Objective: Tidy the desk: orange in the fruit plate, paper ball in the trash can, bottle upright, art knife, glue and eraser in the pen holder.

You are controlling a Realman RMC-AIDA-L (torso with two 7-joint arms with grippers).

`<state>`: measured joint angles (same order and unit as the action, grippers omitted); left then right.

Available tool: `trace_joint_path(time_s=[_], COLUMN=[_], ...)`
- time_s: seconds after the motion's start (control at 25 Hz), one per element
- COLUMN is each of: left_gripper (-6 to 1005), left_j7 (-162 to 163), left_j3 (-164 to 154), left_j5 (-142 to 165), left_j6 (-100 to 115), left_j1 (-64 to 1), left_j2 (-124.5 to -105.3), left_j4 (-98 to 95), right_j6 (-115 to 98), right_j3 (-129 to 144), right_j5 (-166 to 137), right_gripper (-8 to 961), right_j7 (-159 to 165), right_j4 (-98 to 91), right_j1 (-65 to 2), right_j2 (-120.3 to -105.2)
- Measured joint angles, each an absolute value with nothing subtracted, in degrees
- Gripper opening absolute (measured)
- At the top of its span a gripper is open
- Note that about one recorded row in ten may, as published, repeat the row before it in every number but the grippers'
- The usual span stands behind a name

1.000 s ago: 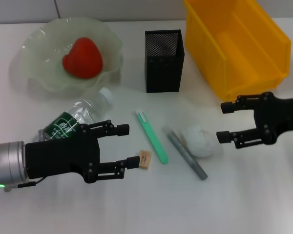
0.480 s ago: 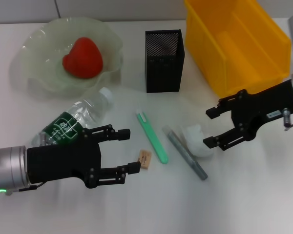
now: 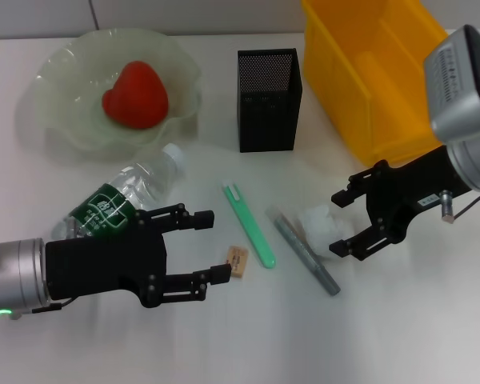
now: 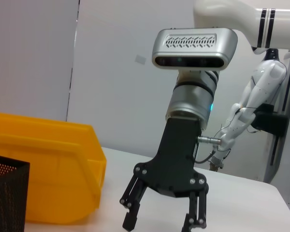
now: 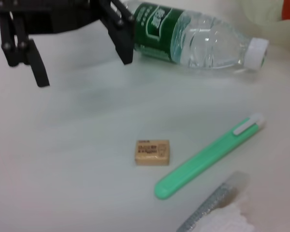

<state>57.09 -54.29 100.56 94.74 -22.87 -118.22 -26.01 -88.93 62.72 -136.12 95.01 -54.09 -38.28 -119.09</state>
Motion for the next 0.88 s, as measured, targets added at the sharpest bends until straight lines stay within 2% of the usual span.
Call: trace_joint_path(time_s=[0.76, 0.88], left_gripper=[780, 780], left_j7=[57.99, 58.0], left_j3=[-54.14, -54.15], left_j5=[100.54, 100.55], left_j6=[94.75, 94.75], left_j1=[-23.3, -23.3], left_j2=[-118.12, -118.12], left_j4=[-26.02, -26.01], right_j6=[-82.85, -83.2], right_j3=[67.05, 66.61], right_j5=[-135.15, -134.89], right_gripper=[733, 680], right_j7=[93.84, 93.97], right_j4=[-49.28, -50.47], right_j1=[-39.2, -38.76], right_j2=[-119.27, -119.27])
